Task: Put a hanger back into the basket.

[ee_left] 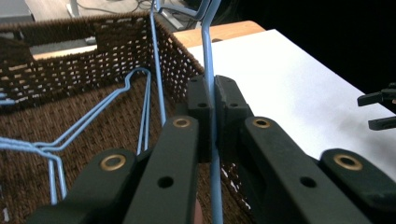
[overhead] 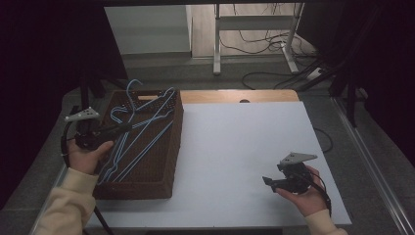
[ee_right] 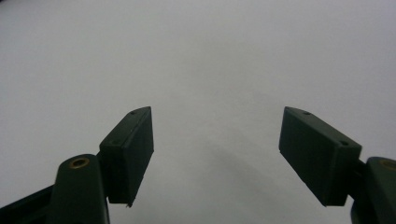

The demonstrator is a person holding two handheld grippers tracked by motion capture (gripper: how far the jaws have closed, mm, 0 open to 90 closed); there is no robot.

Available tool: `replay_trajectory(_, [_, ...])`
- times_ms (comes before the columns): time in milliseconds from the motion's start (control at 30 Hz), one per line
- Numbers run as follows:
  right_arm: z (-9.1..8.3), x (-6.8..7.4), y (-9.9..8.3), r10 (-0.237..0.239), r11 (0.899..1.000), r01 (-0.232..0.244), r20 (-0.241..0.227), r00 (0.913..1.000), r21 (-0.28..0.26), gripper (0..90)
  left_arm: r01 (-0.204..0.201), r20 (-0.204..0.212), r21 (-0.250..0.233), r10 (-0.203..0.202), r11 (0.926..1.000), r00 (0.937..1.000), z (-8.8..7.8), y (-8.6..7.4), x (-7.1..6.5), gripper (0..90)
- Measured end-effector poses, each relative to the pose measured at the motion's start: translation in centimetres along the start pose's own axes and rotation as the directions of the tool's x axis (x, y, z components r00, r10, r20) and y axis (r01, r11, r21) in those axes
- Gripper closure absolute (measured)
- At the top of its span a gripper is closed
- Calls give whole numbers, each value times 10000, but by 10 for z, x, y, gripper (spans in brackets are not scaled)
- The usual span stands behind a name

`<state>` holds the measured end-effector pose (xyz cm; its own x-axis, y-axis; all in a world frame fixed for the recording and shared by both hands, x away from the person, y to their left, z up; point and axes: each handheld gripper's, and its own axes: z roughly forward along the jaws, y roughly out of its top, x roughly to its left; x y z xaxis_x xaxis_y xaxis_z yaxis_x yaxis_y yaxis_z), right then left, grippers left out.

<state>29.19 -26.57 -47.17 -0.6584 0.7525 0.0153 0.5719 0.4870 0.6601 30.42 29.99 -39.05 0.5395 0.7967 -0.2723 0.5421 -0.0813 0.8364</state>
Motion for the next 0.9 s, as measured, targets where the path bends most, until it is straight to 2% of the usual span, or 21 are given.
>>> replay_trajectory(367, [0, 0, 0, -57, 10000, 57, 45, 10000, 26, 264, -2, 1, 374, 2, 9993, 10000, 10, 2, 4, 856])
replay_trajectory(567, [1, 1, 0, -45, 10000, 45, 64, 10000, 86, 264, 146, 69, 477, -149, 9988, 9999, 19, 5, 10, 859])
replay_trajectory(733, [2, 1, 0, -53, 9999, 52, 78, 10000, 109, 264, 146, 45, 839, -151, 9964, 9999, 32, 4, 17, 860])
replay_trajectory(833, [2, 1, 0, -45, 9999, 44, 77, 10000, 130, 264, 222, 166, 838, -237, 9962, 9996, 33, 3, 20, 861])
replay_trajectory(900, [2, 1, 0, -50, 9999, 49, 65, 10000, 136, 264, 272, 56, 862, -278, 9959, 9996, 32, 0, 24, 861])
